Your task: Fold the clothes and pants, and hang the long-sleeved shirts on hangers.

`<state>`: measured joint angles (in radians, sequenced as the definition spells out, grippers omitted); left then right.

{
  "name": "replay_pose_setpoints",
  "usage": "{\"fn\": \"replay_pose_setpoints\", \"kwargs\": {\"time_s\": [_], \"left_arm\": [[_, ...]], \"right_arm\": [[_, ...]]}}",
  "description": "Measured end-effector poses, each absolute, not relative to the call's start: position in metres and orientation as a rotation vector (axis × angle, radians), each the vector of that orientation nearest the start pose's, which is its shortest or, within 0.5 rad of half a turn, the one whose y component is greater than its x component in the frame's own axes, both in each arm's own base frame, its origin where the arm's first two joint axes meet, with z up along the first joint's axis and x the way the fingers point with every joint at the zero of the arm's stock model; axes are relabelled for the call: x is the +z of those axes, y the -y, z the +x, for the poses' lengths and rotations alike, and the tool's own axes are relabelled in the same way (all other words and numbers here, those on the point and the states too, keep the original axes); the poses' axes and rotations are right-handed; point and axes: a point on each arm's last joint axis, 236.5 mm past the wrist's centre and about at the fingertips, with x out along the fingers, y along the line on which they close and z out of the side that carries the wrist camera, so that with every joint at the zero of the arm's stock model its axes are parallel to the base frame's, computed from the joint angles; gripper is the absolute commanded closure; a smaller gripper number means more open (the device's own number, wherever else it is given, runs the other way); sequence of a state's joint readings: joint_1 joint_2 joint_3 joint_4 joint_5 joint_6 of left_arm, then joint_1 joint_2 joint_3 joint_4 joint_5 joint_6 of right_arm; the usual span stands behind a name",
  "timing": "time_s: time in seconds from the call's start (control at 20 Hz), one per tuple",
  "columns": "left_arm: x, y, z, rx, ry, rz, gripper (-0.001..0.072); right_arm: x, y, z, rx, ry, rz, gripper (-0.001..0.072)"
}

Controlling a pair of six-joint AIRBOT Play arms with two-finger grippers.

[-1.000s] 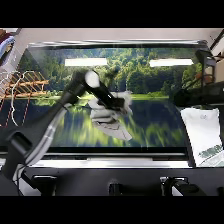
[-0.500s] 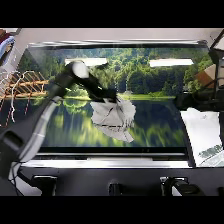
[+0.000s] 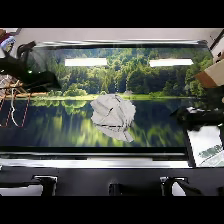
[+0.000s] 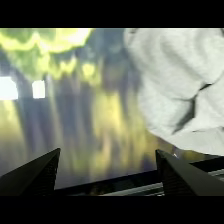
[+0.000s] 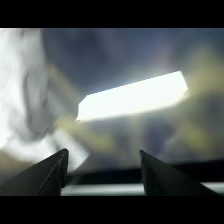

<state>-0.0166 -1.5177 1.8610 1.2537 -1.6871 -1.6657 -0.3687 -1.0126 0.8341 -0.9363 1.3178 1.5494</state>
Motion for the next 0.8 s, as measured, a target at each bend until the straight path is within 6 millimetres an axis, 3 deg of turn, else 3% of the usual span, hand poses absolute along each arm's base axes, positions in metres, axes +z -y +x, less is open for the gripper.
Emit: {"fn": "replay_pose_setpoints", "kwargs": {"time_s": [0.15,0.35,0.65,0.8], "left_arm": [[0.117,0.055,0.401,-0.186,-1.391,-0.297,0.0026],[0.098,0.052,0.395,-0.184,-1.423,-0.357,0.0026],[0.09,0.065,0.401,-0.228,-1.406,-0.435,0.0026],[0.089,0.067,0.403,-0.235,-1.398,-0.446,0.0026]], "right_arm": [[-0.025,-0.092,0.265,0.198,-1.401,1.009,0.021],[-0.058,-0.161,0.244,0.243,-1.432,1.073,0.021],[-0.099,-0.212,0.229,0.103,-1.484,1.118,0.0213],[-0.11,-0.22,0.231,0.048,-1.471,1.146,0.023]]}}
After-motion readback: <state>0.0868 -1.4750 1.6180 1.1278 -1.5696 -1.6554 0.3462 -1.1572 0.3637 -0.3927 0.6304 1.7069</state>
